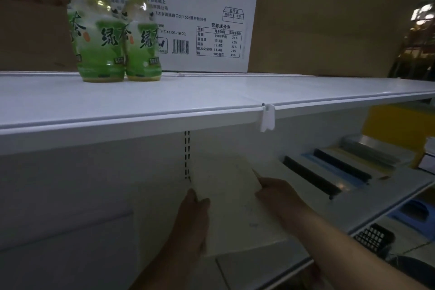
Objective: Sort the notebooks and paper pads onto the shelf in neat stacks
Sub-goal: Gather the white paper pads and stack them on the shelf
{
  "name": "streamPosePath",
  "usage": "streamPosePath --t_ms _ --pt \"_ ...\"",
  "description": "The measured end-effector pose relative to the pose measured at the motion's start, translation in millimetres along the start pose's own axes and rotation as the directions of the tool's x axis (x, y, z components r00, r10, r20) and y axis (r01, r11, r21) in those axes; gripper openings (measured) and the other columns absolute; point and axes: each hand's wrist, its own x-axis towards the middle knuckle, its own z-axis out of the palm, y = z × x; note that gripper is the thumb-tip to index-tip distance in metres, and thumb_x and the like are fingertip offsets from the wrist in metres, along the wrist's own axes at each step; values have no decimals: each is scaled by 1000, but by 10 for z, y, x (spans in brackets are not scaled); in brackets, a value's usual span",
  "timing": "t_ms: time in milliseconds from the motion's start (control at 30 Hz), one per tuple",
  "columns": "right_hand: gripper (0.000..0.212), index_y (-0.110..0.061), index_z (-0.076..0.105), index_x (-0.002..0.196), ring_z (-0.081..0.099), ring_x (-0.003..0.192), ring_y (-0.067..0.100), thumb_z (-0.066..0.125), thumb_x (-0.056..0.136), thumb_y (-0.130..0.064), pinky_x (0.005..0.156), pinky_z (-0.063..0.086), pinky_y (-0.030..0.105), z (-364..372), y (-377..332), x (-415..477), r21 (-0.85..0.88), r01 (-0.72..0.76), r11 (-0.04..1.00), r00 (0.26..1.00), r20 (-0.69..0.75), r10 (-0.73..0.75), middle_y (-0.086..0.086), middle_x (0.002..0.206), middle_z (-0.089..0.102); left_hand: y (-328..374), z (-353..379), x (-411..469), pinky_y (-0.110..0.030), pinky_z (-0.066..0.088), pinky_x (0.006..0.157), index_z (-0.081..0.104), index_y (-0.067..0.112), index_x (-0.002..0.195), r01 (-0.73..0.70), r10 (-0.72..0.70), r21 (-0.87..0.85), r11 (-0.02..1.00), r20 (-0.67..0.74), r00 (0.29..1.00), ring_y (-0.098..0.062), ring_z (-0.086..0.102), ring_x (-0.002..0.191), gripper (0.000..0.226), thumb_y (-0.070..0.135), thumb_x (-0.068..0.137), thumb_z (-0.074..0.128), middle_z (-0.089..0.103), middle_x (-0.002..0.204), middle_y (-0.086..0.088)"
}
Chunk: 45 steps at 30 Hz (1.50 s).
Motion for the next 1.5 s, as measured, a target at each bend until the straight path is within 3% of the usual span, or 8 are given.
streamPosePath --t_ms 133,267,533,867,1133,1300,1367,1500 --pt "21 -14 67 85 59 58 26 50 81 -1 53 49 32 -11 -24 203 -65 63 996 984 171 -52 18 75 66 21 36 -10 -37 49 85 55 7 124 -22 26 31 999 -112 993 -29 61 93 37 -6 93 39 64 112 -16" --pt "32 -1 66 104 65 77 32 49 78 -3 64 51 30 335 38 414 -81 53 995 948 316 -25 21 99 67 195 -176 -164 -21 44 64 62 19 99 -69 101 122 990 -277 956 -21 58 74 33 -7 92 42 64 84 -2" --pt "47 -4 38 138 54 113 28 44 92 -1 80 44 22 1004 70 356 -203 156 967 904 423 -57 14 133 50 -130 -799 92 -44 36 110 34 17 146 143 83 541 829 -372 924 -26 42 133 83 53 75 57 38 150 -7" --pt "59 -14 15 151 -3 147 21 38 97 -17 118 4 29 1162 378 338 -479 601 640 781 521 -344 6 159 -2 -254 -769 28 -27 25 112 14 15 152 223 100 643 733 -426 899 -22 28 142 60 26 100 42 21 157 -7" --pt "53 -15 20 150 1 147 24 31 98 -23 120 10 35 1229 397 408 -623 655 428 754 572 -322 6 159 6 -300 -826 94 -29 24 114 14 13 152 242 112 670 701 -439 891 -21 26 142 61 28 100 42 20 157 -8" --pt "42 -12 54 114 50 109 33 28 86 -29 84 41 32 1178 267 329 -603 679 419 733 590 -339 19 125 52 -122 -727 -12 -26 21 112 2 7 151 231 50 674 702 -370 928 -24 19 145 62 28 102 34 11 159 -11" --pt "41 -8 59 114 51 115 32 32 90 -28 99 39 36 1159 123 265 -628 692 355 721 626 -297 17 124 55 -40 -747 -166 -37 21 116 1 8 151 151 58 678 720 -276 959 -30 17 145 64 33 102 34 9 159 -12" --pt "31 -6 68 96 56 114 32 44 83 -18 94 45 37 1472 -138 -26 -593 747 302 639 512 -575 16 116 61 -55 -1315 -552 -28 7 118 4 18 153 127 146 833 539 -241 959 -16 4 148 60 41 102 26 -3 160 -1"
